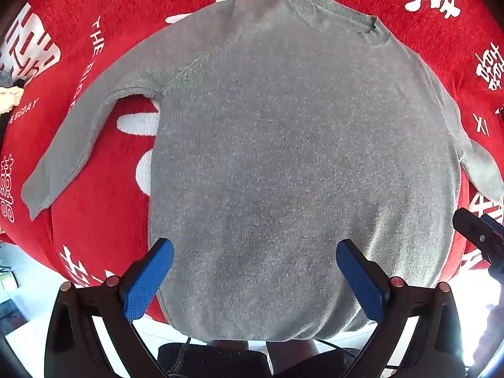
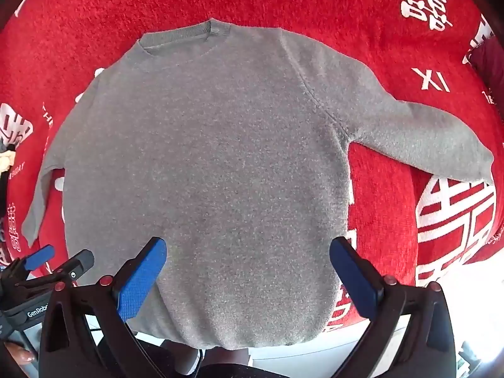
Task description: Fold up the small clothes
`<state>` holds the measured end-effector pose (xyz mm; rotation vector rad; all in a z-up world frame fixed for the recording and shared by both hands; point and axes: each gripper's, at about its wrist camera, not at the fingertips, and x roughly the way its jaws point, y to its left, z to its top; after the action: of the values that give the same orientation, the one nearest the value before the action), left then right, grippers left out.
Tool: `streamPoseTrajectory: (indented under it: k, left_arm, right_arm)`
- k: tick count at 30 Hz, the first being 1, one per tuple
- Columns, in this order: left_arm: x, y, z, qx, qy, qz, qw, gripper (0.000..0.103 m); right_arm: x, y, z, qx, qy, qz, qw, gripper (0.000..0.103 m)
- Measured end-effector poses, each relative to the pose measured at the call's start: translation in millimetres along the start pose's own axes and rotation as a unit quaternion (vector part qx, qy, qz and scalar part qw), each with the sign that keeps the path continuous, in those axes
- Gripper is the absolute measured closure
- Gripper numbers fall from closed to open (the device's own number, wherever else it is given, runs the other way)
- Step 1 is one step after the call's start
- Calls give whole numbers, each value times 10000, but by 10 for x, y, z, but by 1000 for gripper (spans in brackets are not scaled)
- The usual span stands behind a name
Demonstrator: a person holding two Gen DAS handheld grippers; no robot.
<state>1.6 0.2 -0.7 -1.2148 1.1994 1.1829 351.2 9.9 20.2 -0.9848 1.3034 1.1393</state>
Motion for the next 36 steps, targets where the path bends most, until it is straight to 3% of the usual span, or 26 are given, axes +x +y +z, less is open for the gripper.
streamPoseTrajectory:
  k: [22, 27, 32, 36]
  left_arm:
    - [-74, -63, -47, 59, -167, 42, 9998, 0]
    - [-64, -86, -54, -92, 96, -119, 9998, 0]
    - [-26, -121, -58, -108, 269, 68, 9996, 0]
    - [-21, -167, -89, -11, 163, 184, 9997, 0]
  right_arm:
    - [-32, 48, -20, -21, -58, 84, 9999, 0]
    - [-30, 46, -32, -7, -60, 107, 9999, 0]
    - [-30, 34, -31, -5, -61, 115, 9999, 0]
    - [-28, 18, -30, -2, -65, 127, 9999, 0]
